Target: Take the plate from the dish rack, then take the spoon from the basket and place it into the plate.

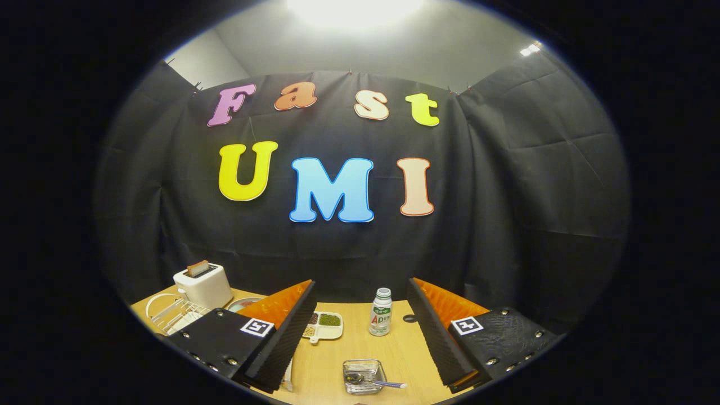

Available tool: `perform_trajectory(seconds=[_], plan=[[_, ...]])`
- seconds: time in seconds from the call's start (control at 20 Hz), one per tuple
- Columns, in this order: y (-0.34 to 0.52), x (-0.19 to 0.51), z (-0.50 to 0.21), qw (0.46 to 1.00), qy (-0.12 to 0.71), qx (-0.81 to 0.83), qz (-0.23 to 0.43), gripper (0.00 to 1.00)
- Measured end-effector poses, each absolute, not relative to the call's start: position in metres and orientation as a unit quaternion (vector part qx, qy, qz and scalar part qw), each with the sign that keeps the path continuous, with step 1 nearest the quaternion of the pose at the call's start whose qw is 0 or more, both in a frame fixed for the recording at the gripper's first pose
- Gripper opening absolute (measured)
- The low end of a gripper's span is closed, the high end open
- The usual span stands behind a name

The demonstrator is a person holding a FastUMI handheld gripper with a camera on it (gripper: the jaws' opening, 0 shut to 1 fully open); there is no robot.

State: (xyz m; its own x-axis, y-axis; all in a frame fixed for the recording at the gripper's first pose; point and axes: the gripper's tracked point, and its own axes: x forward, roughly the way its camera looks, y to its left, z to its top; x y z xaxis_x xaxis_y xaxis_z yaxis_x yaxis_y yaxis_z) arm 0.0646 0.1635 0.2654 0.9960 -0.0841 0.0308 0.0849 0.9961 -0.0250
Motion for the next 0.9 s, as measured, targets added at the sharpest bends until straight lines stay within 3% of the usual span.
perform_trajectory(seconds=[0.6,0.9], plan=[[0.258,0.100,0.277,0.999,0.019,-0.032,0.014,0.99],[0.300,0.127,0.257,0.996,0.079,-0.026,0.039,0.99]])
